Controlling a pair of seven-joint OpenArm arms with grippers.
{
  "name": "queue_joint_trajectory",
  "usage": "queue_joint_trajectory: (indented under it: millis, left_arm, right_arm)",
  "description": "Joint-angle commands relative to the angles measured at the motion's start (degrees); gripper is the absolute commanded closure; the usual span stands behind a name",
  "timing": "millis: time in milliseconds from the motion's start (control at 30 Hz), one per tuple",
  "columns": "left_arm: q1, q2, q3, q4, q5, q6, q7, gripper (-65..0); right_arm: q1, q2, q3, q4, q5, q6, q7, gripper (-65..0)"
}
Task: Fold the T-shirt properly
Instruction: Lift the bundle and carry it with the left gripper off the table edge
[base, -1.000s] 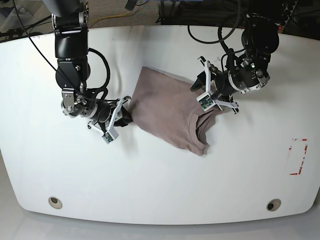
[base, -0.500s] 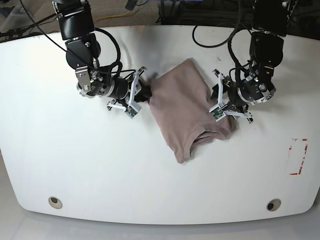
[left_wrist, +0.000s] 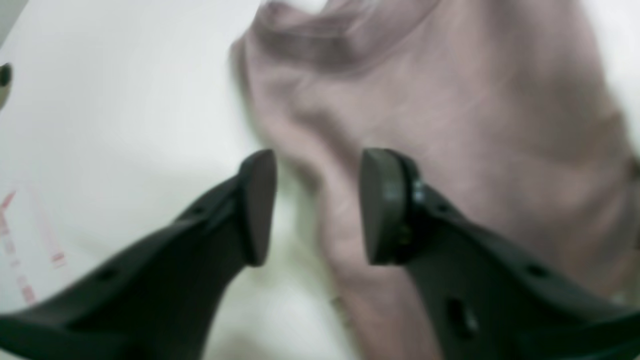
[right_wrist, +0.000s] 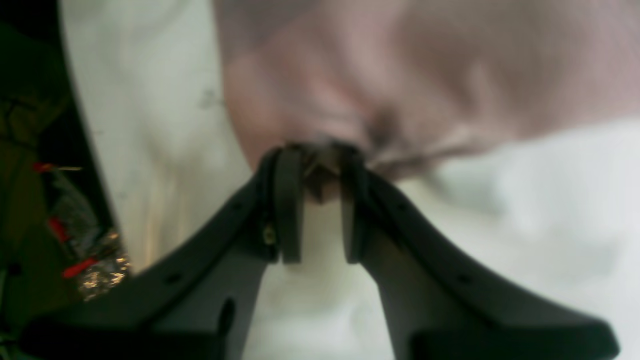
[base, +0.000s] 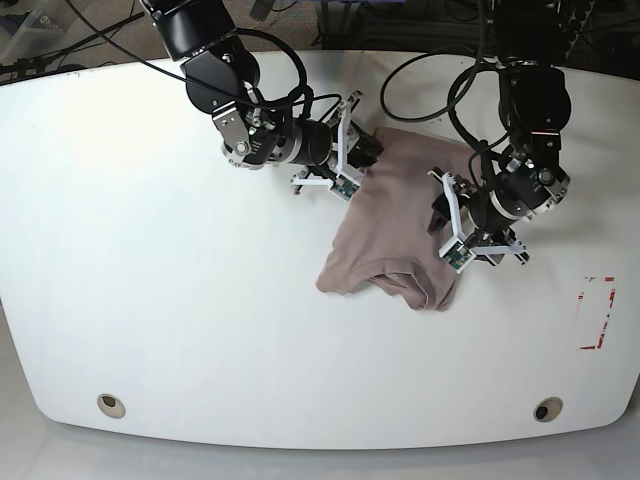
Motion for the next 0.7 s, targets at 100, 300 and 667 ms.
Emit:
queue_joint_trajectory:
  millis: [100, 300, 667]
  left_arm:
    - [0.9, 4.7, 0.2, 0.9, -0.8, 6.7, 1.1, -41.7]
    - [3.4, 6.5, 0.3, -4.1, -1.1, 10.8, -4.4, -43.1]
    - [3.6, 5.4, 2.6, -20.7, -0.7, 15.8, -14.6, -42.9]
  right_arm:
    - [0.6, 1.7, 5.1, 1.6, 1.0, 0.6, 0.9, -12.2]
    - [0.5, 4.3, 8.7, 4.4, 1.1, 0.6, 0.8, -12.2]
    - [-0.1, 5.6, 12.6, 4.6, 2.2, 0.6, 0.8, -12.2]
